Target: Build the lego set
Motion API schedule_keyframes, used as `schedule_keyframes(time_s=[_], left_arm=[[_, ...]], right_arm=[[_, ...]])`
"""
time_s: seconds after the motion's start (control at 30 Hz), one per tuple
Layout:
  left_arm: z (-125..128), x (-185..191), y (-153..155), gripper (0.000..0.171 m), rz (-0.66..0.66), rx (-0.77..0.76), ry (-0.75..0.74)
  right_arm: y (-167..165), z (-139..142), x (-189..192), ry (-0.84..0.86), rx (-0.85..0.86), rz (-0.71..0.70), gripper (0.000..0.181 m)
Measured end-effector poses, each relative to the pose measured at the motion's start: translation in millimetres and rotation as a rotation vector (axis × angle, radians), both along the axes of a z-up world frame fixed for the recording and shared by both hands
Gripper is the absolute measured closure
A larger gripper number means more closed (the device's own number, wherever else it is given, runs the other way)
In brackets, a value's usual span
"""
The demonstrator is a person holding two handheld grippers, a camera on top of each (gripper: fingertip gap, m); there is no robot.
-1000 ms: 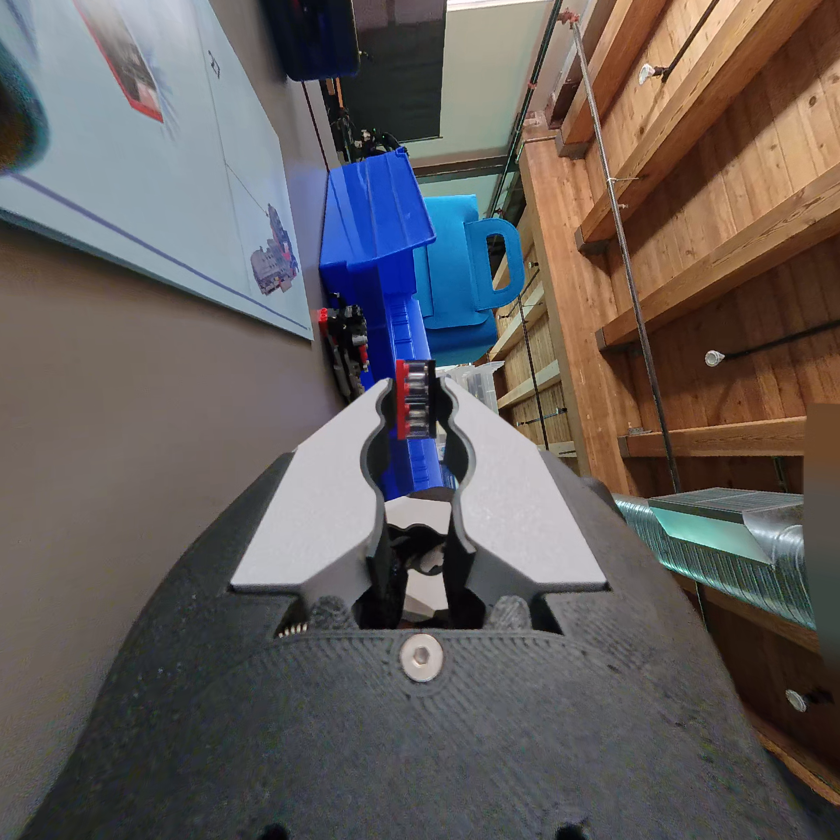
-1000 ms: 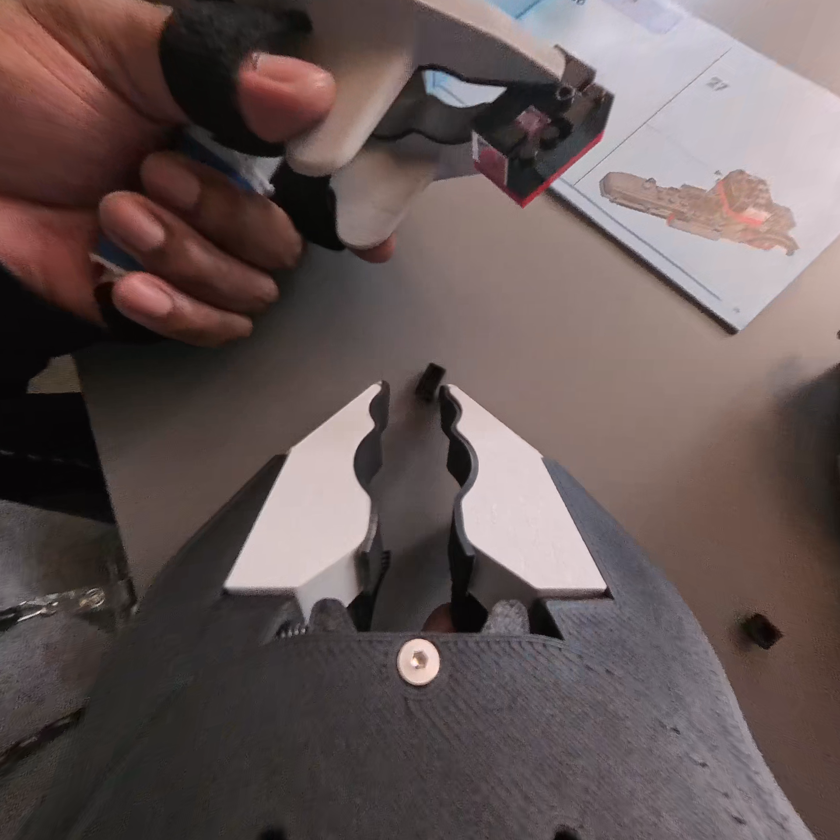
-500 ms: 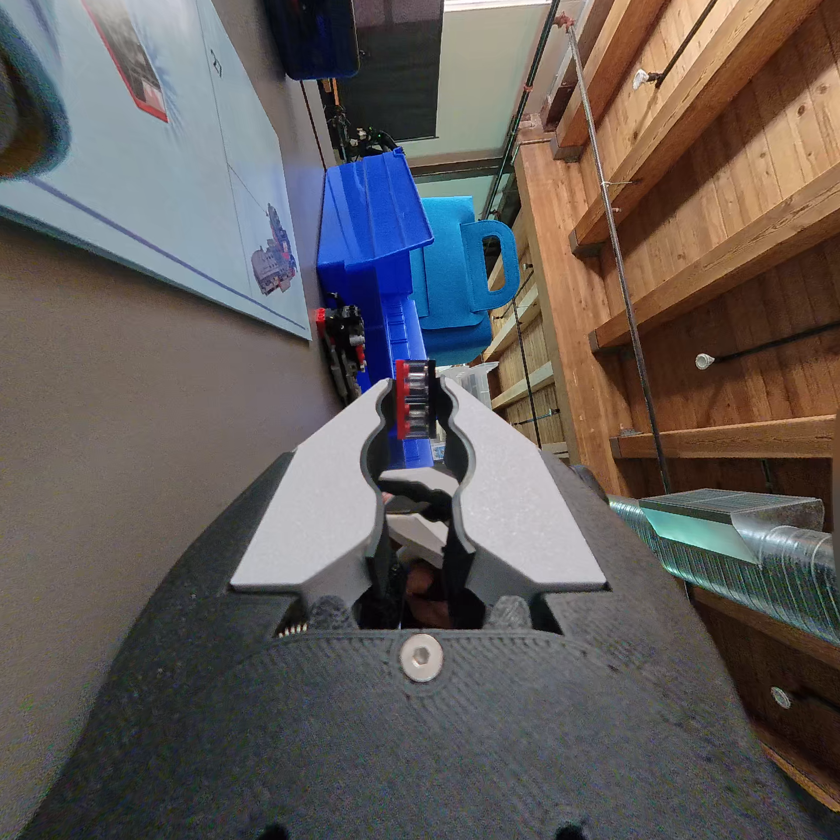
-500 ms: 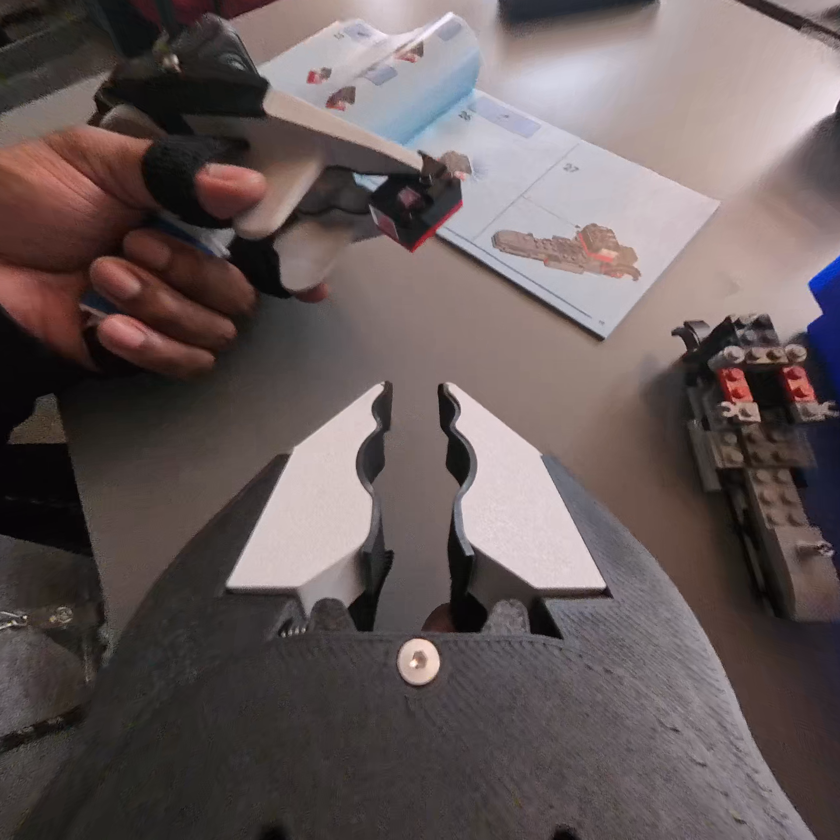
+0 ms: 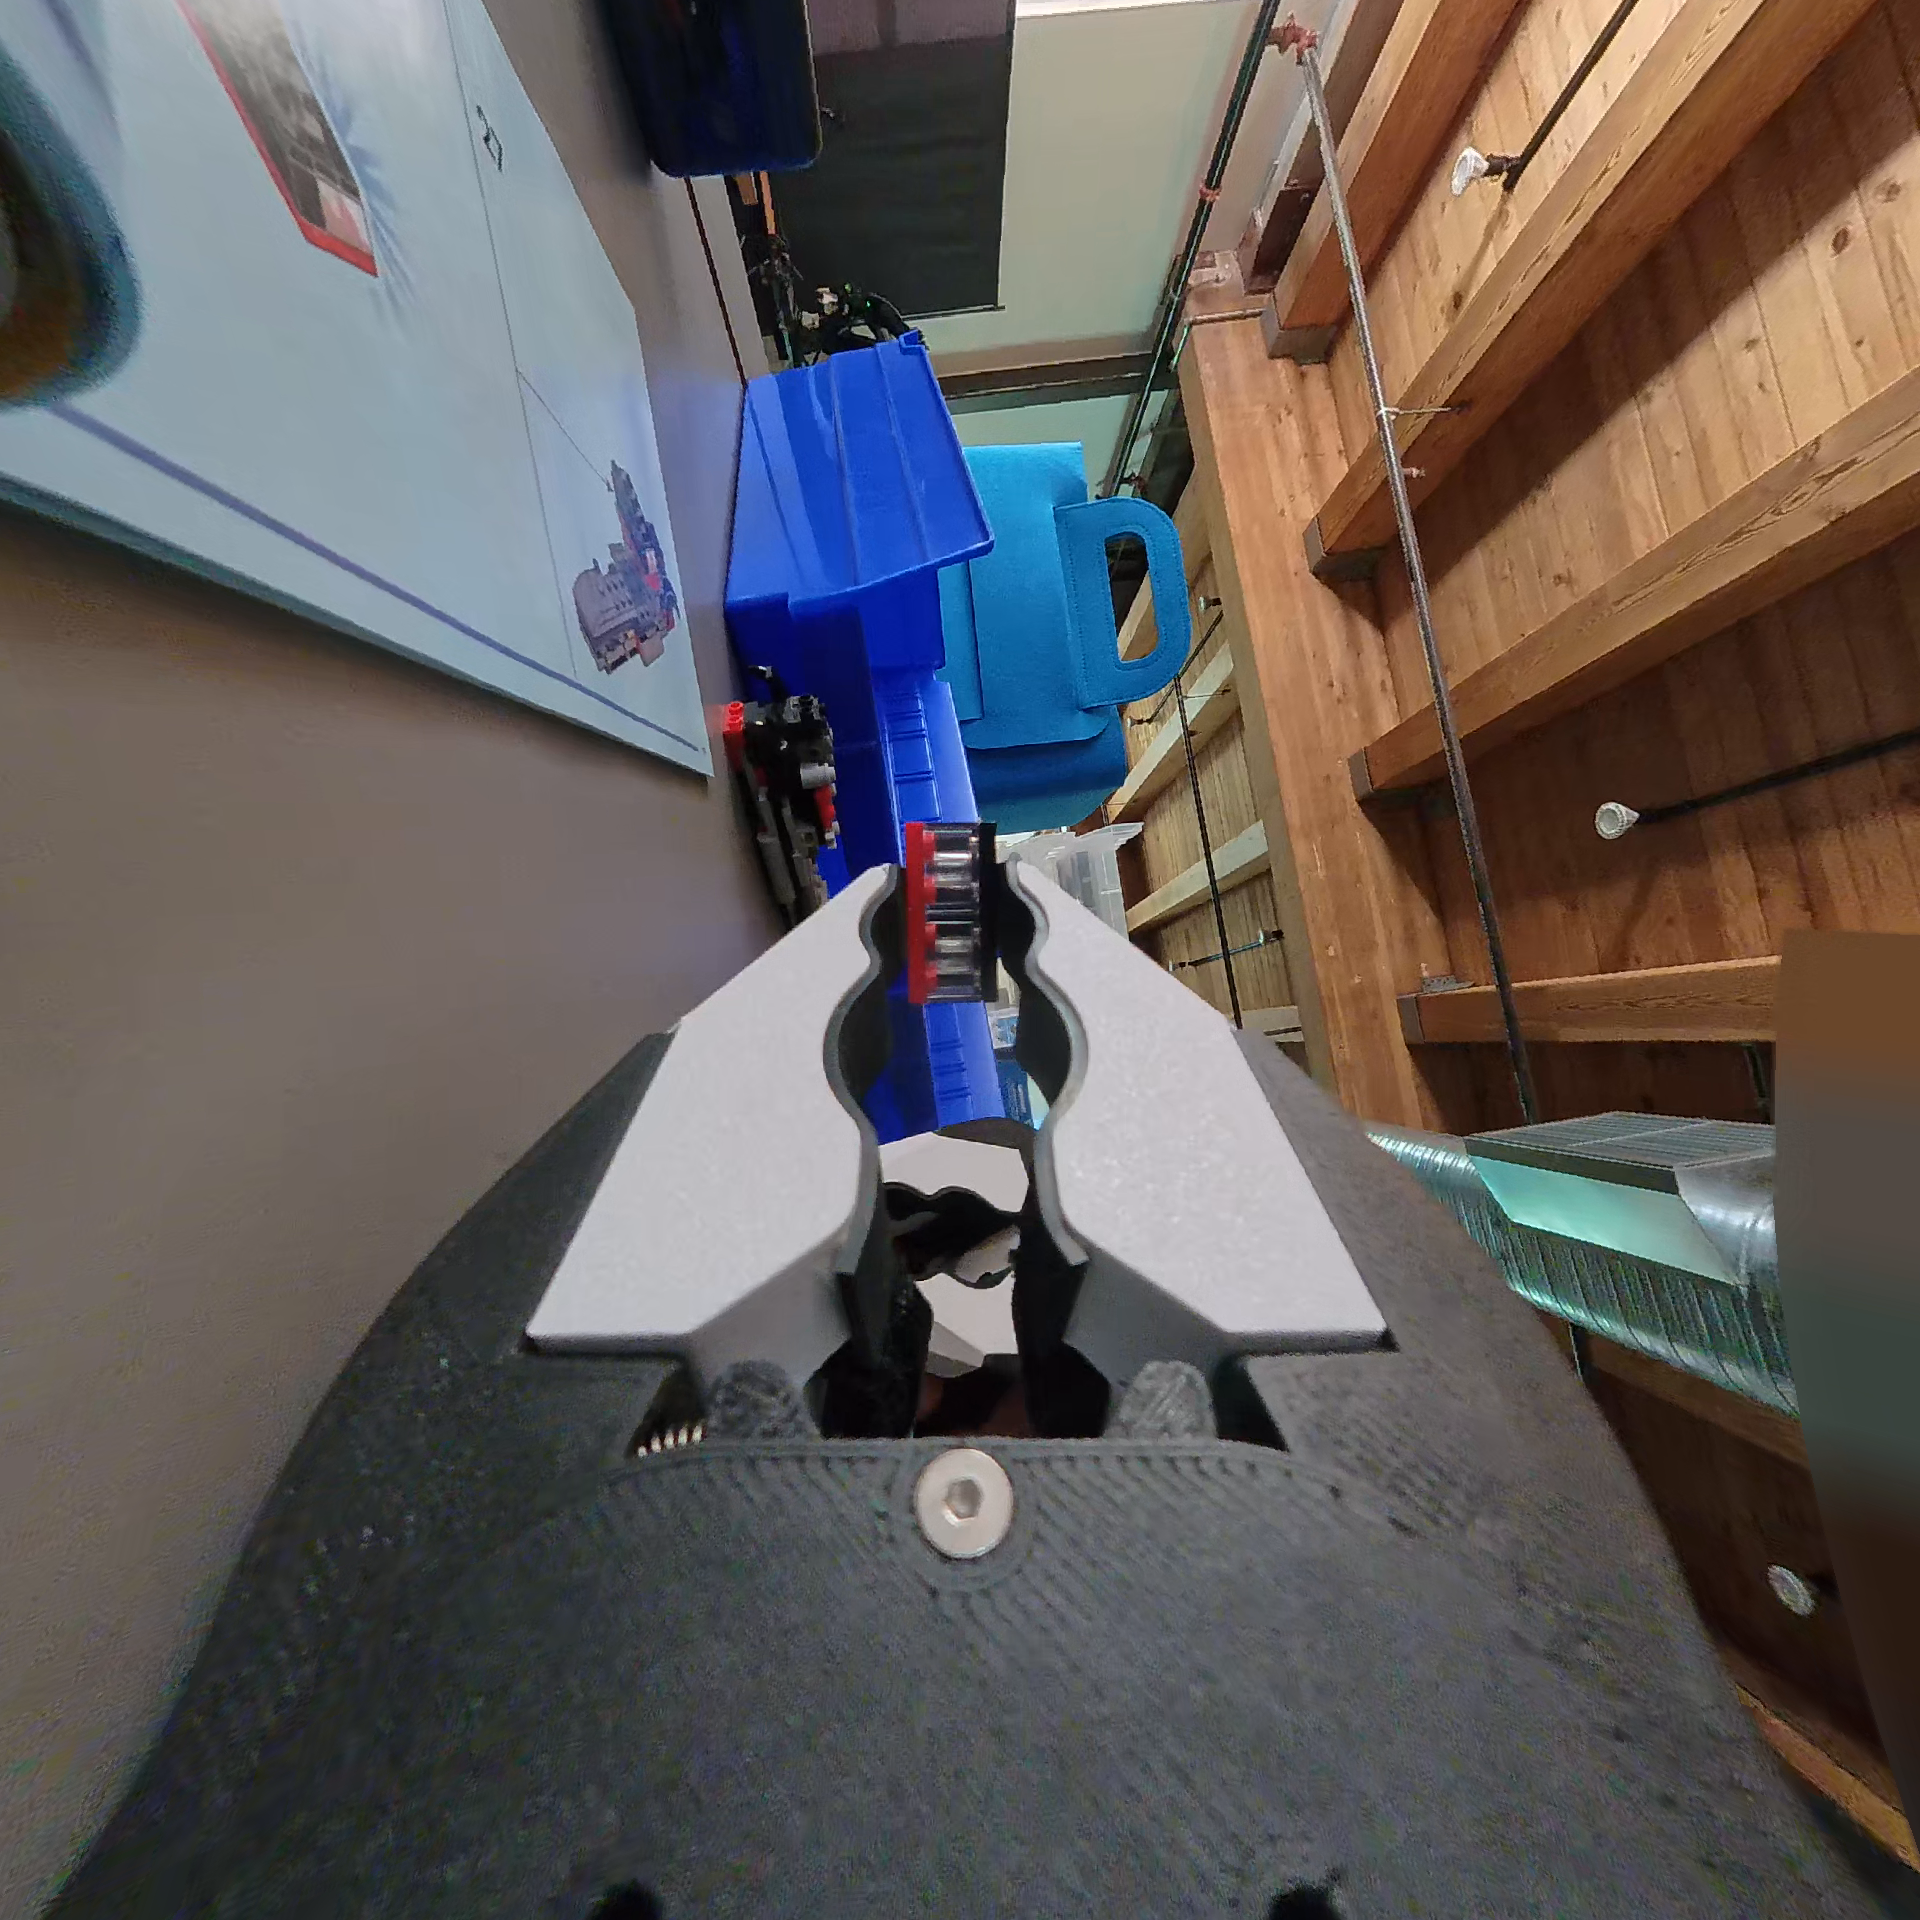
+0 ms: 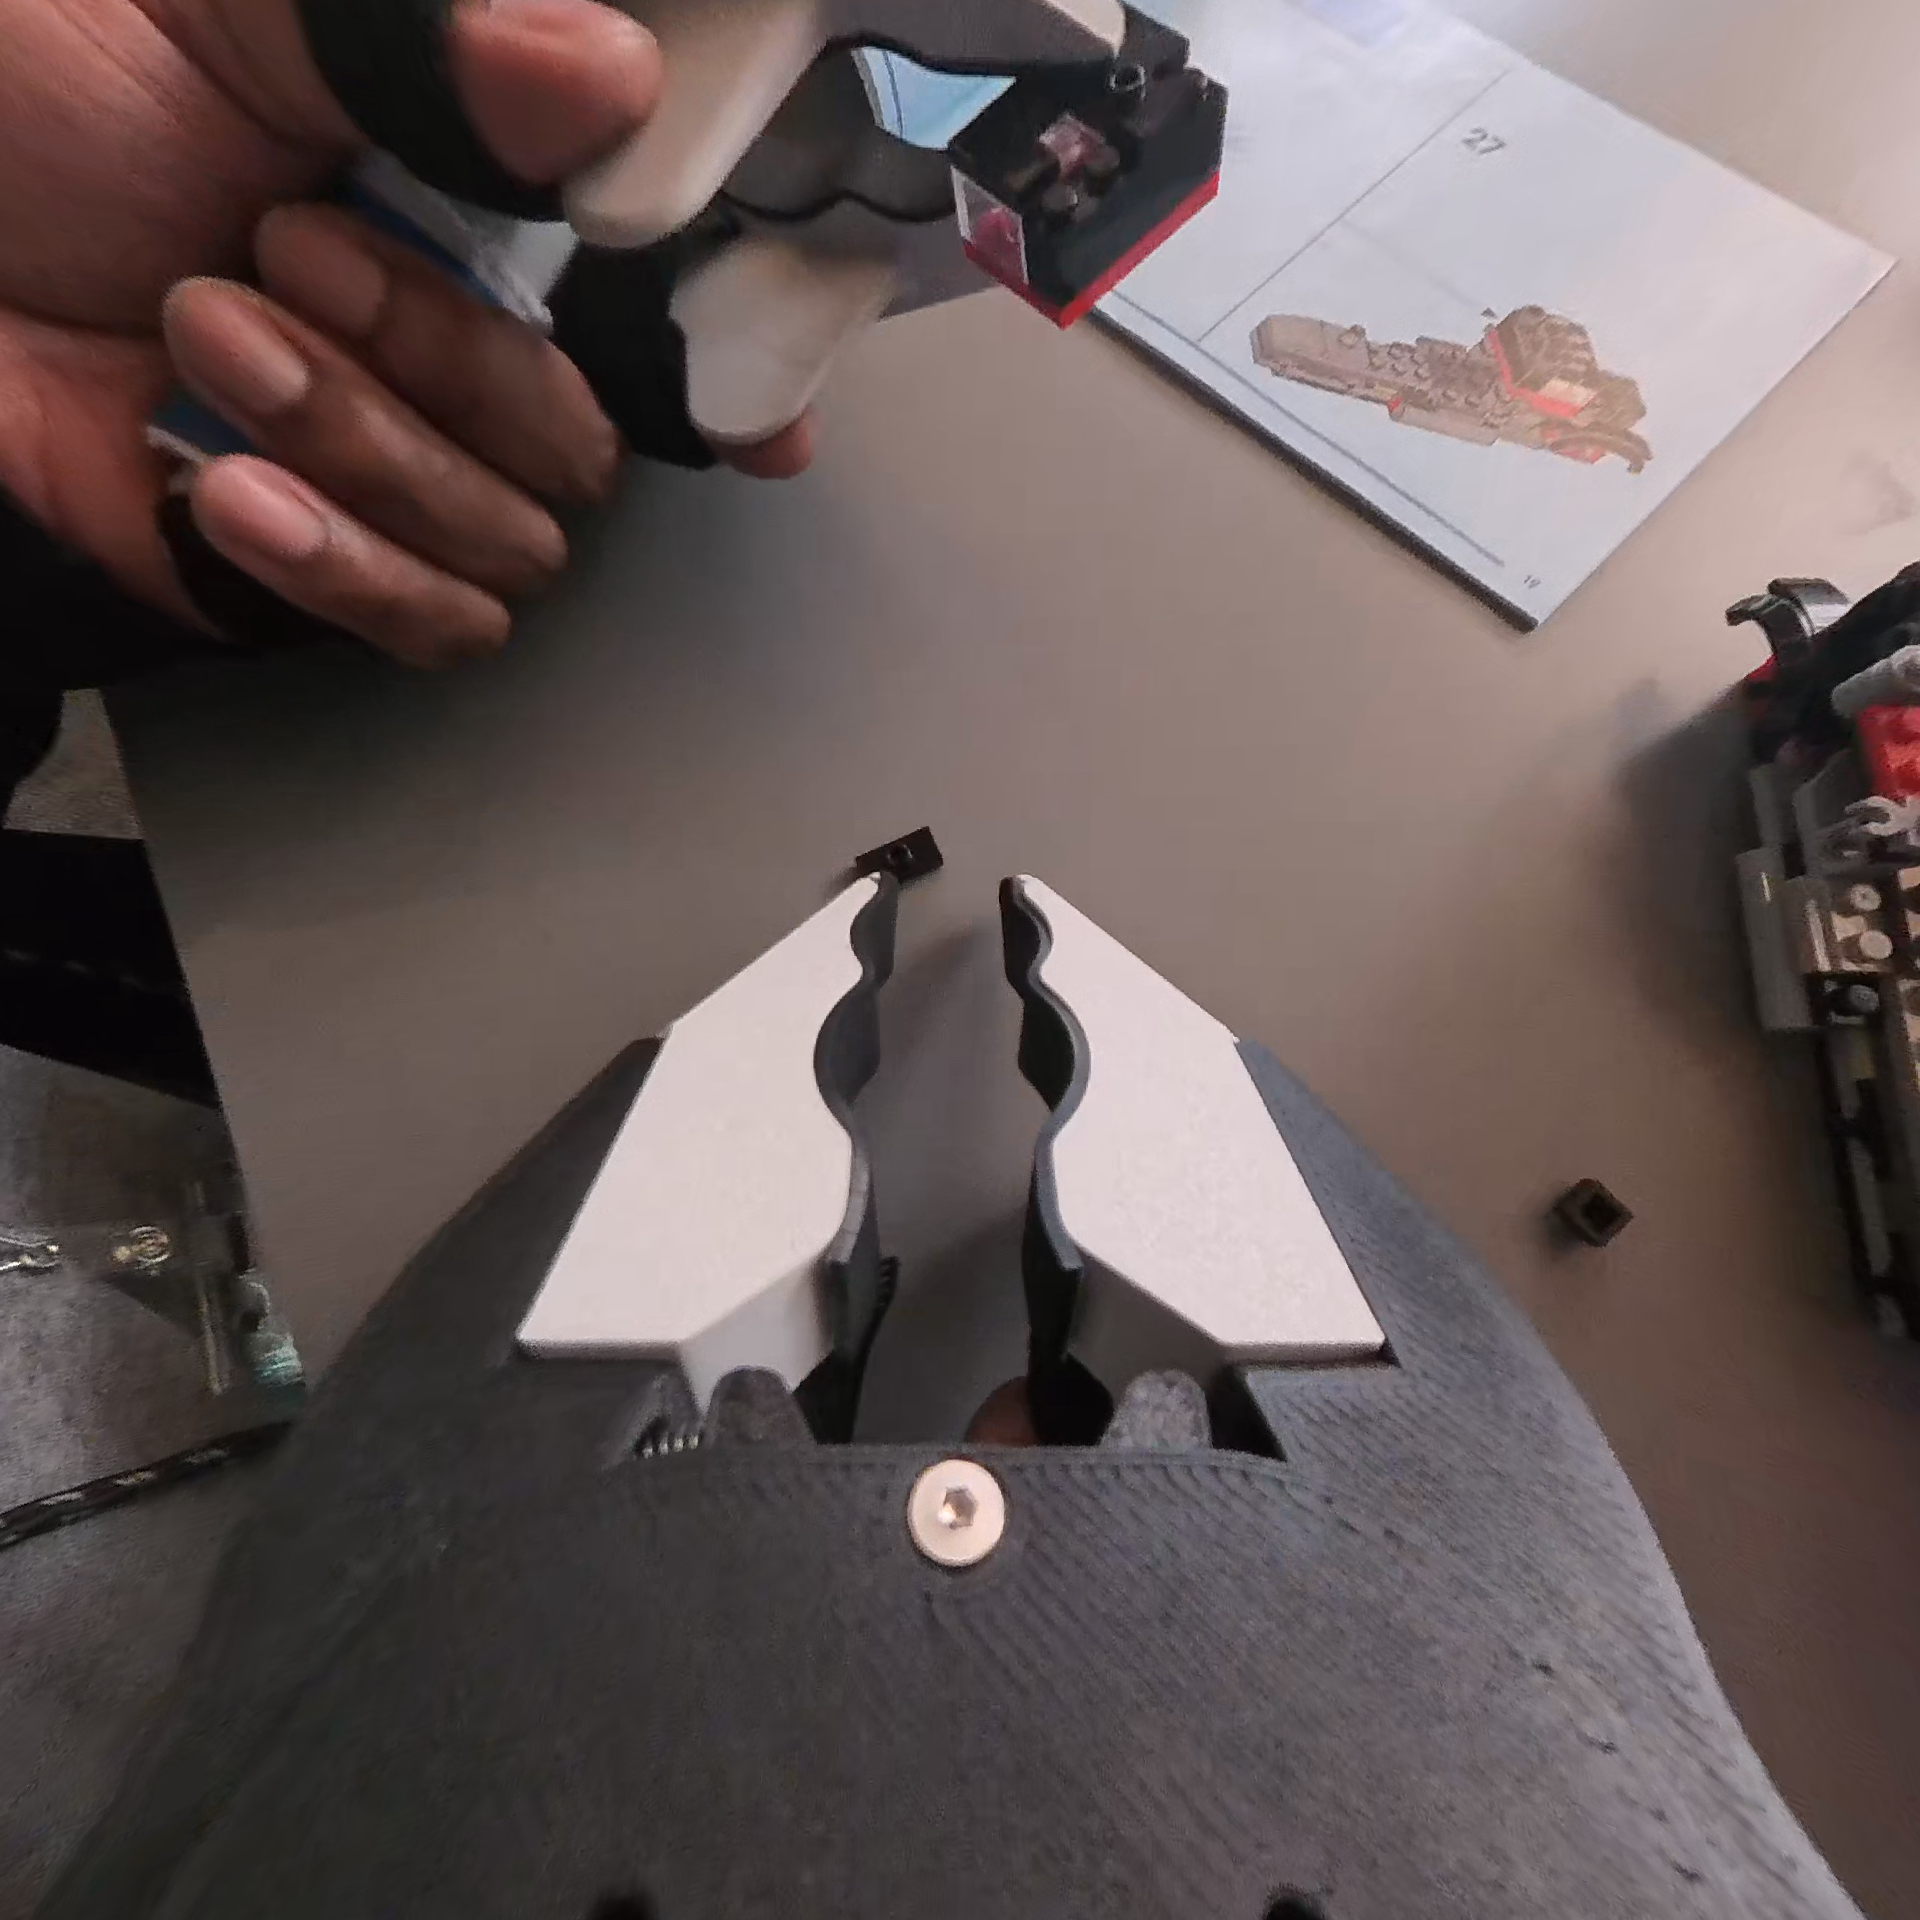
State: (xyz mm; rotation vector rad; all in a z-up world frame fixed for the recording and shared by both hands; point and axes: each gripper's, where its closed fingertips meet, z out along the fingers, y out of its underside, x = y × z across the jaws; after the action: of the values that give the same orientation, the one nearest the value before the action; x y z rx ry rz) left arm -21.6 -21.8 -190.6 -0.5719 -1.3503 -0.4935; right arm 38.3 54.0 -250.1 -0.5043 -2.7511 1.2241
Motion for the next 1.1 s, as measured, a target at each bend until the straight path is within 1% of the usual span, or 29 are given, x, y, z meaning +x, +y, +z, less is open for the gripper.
schedule_keyframes(time_s=[0.43, 0.57, 0.77, 0.9, 1.1], left_arm=[[-0.2, 0.4, 0.6, 0.155, 0.003, -0.019, 0.003], [-0.5, 0.3, 0.8, 0.155, 0.003, -0.022, 0.003], [-0.3, 0.3, 0.6, 0.155, 0.002, -0.018, 0.003], [0.0, 0.5, 0.4, 0.155, 0.001, -0.012, 0.004], [0.0, 0.4, -0.1, 0.155, 0.000, -0.004, 0.002]], right_arm=[[-1.1, 0.9, 3.2, -0.004, -0.010, -0.001, 0.160], [-2.2, 2.5, 11.0, -0.060, -0.038, -0.033, 0.159], [-8.7, -2.7, 15.9, -0.045, 0.003, -0.060, 0.157], [-17.5, -3.5, 16.3, -0.021, 0.019, -0.043, 0.157], [-26.6, -4.6, 13.6, 0.032, 0.045, 0.025, 0.157]])
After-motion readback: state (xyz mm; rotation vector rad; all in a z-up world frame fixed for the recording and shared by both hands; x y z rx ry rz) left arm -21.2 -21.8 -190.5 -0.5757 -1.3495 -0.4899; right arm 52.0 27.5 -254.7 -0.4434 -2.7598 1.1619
